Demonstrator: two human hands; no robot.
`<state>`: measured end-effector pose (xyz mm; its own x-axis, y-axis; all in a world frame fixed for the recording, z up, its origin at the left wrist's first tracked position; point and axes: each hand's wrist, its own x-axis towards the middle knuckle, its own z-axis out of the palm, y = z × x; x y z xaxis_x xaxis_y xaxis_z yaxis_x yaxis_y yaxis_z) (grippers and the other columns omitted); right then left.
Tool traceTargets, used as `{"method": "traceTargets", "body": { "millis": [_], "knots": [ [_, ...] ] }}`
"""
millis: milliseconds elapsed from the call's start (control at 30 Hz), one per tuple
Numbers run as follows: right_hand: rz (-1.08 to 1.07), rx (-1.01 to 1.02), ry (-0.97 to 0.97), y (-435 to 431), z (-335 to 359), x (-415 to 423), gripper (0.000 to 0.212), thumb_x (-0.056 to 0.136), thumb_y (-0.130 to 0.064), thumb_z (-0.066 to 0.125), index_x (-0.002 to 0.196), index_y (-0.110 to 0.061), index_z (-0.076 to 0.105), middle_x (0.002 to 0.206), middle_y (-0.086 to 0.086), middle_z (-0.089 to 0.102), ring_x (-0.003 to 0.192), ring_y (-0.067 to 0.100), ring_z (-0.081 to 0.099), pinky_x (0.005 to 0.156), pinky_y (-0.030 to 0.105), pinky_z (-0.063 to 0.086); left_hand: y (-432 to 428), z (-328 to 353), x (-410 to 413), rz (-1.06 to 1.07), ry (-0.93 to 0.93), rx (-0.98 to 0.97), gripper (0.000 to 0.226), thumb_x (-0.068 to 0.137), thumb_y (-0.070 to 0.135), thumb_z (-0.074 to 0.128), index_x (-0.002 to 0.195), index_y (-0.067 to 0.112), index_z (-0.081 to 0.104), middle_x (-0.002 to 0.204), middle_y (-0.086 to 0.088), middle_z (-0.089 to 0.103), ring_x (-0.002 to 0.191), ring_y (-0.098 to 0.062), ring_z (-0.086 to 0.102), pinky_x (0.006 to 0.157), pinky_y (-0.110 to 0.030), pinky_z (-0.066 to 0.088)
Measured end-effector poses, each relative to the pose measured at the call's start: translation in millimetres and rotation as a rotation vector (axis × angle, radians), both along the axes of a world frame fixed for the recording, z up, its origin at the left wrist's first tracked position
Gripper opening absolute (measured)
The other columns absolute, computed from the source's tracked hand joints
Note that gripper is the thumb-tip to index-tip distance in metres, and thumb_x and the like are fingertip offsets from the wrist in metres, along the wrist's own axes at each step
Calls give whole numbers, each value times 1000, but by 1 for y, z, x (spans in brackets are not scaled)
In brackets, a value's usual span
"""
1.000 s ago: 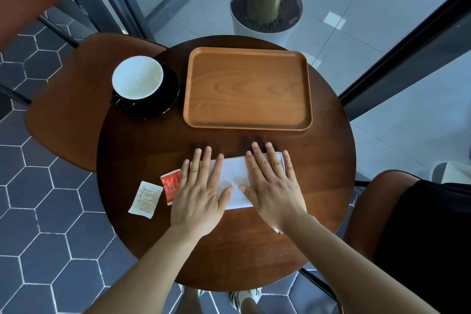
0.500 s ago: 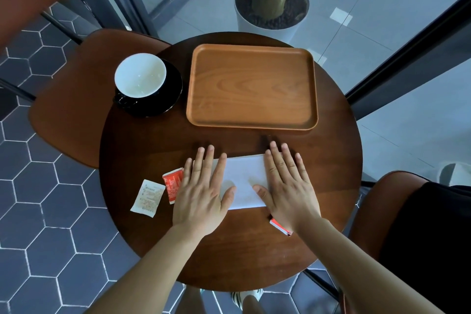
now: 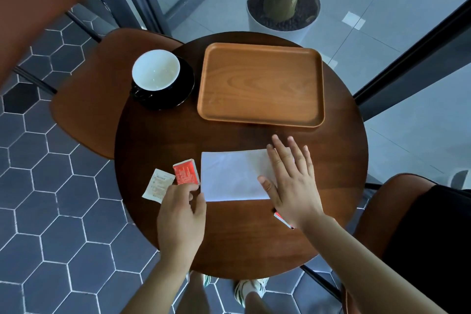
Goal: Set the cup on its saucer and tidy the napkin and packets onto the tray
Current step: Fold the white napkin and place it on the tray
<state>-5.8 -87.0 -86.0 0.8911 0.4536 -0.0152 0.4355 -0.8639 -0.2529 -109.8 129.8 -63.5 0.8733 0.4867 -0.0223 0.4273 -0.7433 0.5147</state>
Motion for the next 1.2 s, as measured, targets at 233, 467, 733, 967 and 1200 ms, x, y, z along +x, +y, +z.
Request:
{"method": "traceTargets", "body": {
  "millis": [233, 467, 733, 967, 1200],
  "knots": [
    [72, 400, 165, 38, 11, -28, 46, 103, -29, 47, 147, -15, 46, 156, -5, 39, 148, 16, 28, 119, 37, 30, -7, 5, -10, 244, 186, -175, 33, 91, 39, 66, 110, 12, 68, 90, -2, 73, 77, -13, 59, 65, -25, 38],
    [-299, 918, 808, 77, 24, -35, 70, 95, -58, 48, 155, -44, 15, 159, -31, 15, 142, -16, 13, 121, 27, 17, -17, 7, 11, 468, 169, -485, 32, 86, 46, 71, 98, 16, 72, 75, 7, 71, 74, -19, 70, 73, -41, 59],
    [-392, 1070, 808, 72, 28, -41, 67, 89, -60, 53, 149, -52, 25, 153, -36, 26, 142, -12, 21, 117, 27, 22, -18, 7, 21, 658, 151, -748, 15, 87, 27, 75, 90, 14, 69, 75, -6, 72, 61, -23, 72, 49, -31, 57],
    [-436, 1178, 867, 62, 20, -70, 61, 92, -34, 56, 150, -40, 36, 149, -31, 40, 138, -12, 32, 117, 25, 30, -23, 7, 19, 641, 122, -710, 14, 88, 27, 74, 93, 16, 68, 80, -2, 73, 61, -18, 72, 55, -36, 62],
    [-452, 1208, 861, 64, 21, -73, 64, 91, -26, 57, 150, -36, 36, 151, -24, 41, 140, -6, 34, 119, 32, 31, -26, 11, 20, 813, 16, -948, 23, 84, 17, 78, 104, 11, 70, 86, -11, 74, 74, -27, 74, 53, -31, 59]
  ]
}}
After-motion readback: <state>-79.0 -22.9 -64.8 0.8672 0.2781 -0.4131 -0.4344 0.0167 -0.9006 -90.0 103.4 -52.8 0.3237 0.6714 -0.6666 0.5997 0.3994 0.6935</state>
